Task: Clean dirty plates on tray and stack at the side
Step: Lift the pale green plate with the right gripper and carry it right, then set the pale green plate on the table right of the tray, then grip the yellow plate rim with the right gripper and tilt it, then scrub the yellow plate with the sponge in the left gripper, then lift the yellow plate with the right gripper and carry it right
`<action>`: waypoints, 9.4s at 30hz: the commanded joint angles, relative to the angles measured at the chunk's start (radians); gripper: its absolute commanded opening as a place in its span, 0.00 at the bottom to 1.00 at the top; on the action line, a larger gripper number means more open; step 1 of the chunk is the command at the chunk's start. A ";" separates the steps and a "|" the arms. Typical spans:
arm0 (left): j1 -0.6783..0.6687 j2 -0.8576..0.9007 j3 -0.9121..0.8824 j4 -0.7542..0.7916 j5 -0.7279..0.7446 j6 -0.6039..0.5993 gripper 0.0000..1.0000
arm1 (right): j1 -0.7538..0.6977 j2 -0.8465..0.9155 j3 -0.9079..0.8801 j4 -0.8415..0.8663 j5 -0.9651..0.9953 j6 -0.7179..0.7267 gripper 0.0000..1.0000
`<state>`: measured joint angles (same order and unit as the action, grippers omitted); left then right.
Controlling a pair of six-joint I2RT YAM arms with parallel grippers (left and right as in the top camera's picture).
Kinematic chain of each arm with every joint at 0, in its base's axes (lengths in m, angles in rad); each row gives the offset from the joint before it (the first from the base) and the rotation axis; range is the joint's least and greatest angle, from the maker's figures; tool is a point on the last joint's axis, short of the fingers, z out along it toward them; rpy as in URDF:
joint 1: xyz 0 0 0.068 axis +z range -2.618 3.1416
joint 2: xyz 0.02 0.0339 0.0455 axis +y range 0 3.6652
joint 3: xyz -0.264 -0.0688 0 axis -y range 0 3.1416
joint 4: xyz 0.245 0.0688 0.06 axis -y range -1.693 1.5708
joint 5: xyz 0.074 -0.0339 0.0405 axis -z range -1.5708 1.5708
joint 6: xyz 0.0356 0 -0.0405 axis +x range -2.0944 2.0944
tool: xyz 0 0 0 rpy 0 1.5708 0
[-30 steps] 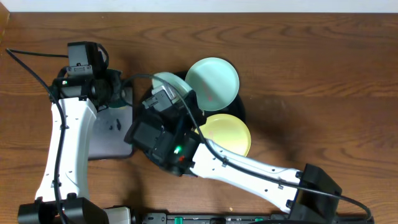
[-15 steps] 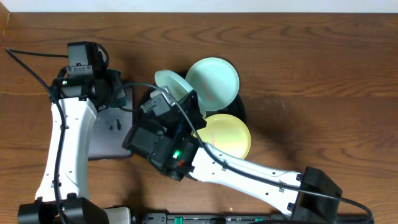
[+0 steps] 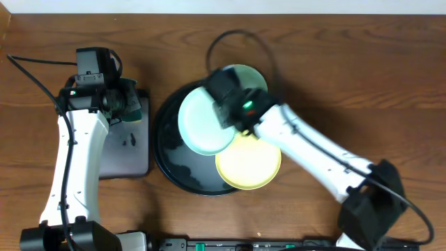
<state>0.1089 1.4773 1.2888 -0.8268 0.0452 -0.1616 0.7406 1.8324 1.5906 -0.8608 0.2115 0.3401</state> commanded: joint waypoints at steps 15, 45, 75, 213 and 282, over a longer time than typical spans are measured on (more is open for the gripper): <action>0.003 0.006 -0.009 0.000 -0.012 -0.009 0.08 | -0.760 -0.201 -0.081 -0.195 -0.283 -0.068 0.01; 0.003 0.006 -0.009 -0.003 -0.011 -0.009 0.07 | -0.850 -0.208 -0.508 0.140 -0.490 -0.136 0.41; 0.003 0.006 -0.009 -0.007 -0.011 -0.009 0.08 | -0.374 -0.056 -0.462 -0.005 -0.484 -0.176 0.30; -0.492 0.167 -0.452 0.324 0.017 -0.247 0.07 | -0.092 0.136 -0.367 0.267 -0.543 0.294 0.01; -0.348 0.101 -0.122 0.042 -0.161 -0.218 0.07 | 0.084 -0.219 -0.319 0.101 0.163 0.106 0.01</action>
<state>-0.2440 1.5921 1.1469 -0.7856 -0.1230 -0.3702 0.7845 1.6794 1.2465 -0.7467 0.1181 0.4816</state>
